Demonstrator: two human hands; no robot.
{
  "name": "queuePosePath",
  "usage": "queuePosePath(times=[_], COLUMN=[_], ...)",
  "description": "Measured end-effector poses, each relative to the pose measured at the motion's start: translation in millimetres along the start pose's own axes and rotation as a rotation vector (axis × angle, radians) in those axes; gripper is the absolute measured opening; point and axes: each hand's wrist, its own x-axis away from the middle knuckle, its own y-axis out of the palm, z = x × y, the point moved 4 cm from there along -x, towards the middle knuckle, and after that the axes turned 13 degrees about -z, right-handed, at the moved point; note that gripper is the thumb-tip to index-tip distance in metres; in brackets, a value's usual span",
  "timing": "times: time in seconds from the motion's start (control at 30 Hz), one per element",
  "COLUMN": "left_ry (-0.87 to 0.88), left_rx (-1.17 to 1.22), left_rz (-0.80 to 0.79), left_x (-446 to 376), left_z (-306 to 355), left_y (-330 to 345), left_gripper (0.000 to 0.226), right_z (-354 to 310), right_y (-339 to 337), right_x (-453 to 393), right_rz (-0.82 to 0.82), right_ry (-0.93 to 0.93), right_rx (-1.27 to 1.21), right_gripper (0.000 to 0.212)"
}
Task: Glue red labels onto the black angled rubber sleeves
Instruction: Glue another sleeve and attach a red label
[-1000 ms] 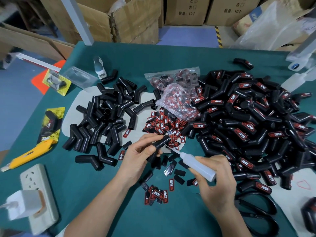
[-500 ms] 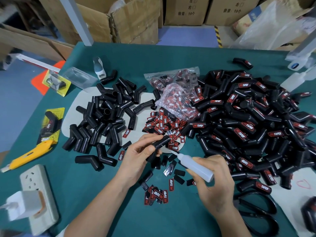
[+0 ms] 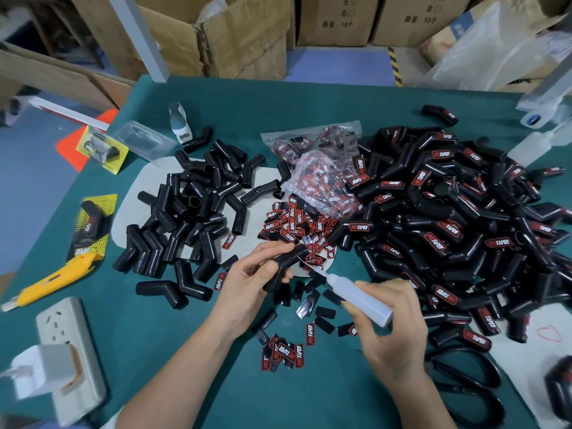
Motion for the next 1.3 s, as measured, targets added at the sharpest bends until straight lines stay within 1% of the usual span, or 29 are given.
queuePosePath(times=[0.13, 0.3, 0.43, 0.6, 1.3], left_ry=[-0.006, -0.008, -0.004, -0.004, 0.002], left_rx=[0.015, 0.006, -0.006, -0.004, -0.024], left_rz=[-0.003, 0.003, 0.002, -0.010, -0.008], left_x=[-0.2, 0.4, 0.4, 0.6, -0.7], left_z=[0.8, 1.3, 1.4, 2.0, 0.1], left_y=[1.1, 1.1, 2.8, 2.2, 2.6], left_gripper=[0.054, 0.053, 0.054, 0.051, 0.051], right_z=[-2.5, -0.6, -2.4, -2.4, -7.0], right_y=[2.0, 0.4, 1.4, 1.0, 2.0], right_x=[0.0, -0.6, 1.3, 0.0, 0.1], right_rz=[-0.021, 0.000, -0.018, -0.015, -0.037], right_ry=[-0.015, -0.008, -0.025, -0.018, 0.008], right_rx=[-0.013, -0.004, -0.024, -0.009, -0.051], right_gripper=[0.021, 0.026, 0.021, 0.028, 0.022])
